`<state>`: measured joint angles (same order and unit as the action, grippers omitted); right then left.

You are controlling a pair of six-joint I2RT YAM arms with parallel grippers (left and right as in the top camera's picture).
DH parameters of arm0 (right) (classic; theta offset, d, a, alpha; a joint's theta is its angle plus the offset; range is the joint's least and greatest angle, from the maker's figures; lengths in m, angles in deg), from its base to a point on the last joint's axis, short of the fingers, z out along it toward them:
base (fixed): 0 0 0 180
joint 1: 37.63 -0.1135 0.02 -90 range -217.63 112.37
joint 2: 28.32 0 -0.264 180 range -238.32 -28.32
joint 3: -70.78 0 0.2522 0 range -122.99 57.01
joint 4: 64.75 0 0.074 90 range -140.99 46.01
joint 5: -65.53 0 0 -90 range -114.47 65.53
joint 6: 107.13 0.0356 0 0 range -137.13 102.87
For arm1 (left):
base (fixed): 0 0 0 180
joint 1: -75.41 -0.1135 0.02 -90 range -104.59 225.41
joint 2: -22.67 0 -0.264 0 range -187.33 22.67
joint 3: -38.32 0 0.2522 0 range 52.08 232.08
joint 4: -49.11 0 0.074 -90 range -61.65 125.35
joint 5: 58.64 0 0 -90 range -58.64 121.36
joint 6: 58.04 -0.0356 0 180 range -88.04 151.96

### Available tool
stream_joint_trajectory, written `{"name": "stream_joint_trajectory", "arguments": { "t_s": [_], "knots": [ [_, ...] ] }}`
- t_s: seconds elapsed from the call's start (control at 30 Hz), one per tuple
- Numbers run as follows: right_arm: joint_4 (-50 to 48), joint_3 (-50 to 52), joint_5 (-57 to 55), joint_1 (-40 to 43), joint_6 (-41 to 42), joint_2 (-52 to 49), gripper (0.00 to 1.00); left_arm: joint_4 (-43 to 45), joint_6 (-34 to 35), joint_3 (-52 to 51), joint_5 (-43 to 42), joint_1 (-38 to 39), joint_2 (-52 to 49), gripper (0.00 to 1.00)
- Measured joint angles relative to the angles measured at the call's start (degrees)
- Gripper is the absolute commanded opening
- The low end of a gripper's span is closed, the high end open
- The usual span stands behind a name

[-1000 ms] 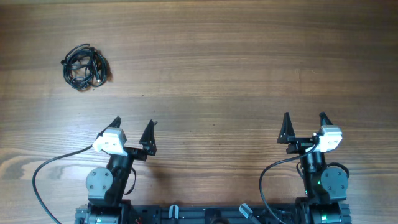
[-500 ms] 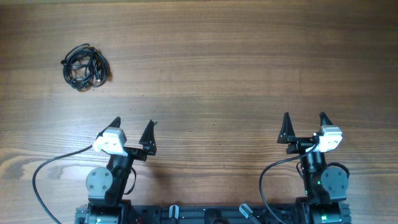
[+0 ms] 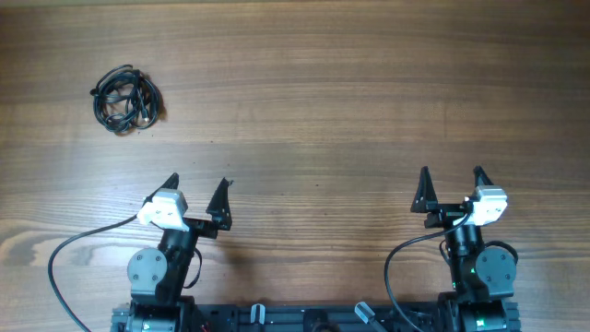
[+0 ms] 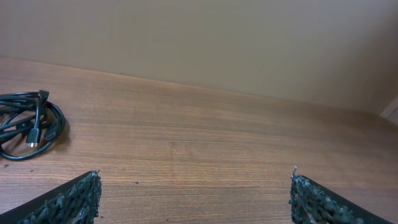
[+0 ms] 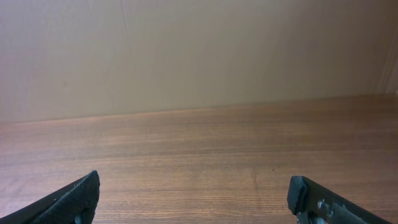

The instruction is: Untangle cables

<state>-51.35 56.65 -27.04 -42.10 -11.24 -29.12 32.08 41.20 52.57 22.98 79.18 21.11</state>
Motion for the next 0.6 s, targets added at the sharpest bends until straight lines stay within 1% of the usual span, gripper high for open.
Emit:
{"name": "stream_joint_trajectory", "arguments": {
  "t_s": [0.4,0.43,0.6],
  "knots": [
    [0.0,0.0,0.0,0.0,0.0,0.0,1.0,-0.02,0.0,0.0,0.0,0.0,0.0,1.0],
    [0.0,0.0,0.0,0.0,0.0,0.0,1.0,0.0,0.0,0.0,0.0,0.0,0.0,0.99],
    [0.0,0.0,0.0,0.0,0.0,0.0,1.0,0.0,0.0,0.0,0.0,0.0,0.0,1.0]
  ]
}}
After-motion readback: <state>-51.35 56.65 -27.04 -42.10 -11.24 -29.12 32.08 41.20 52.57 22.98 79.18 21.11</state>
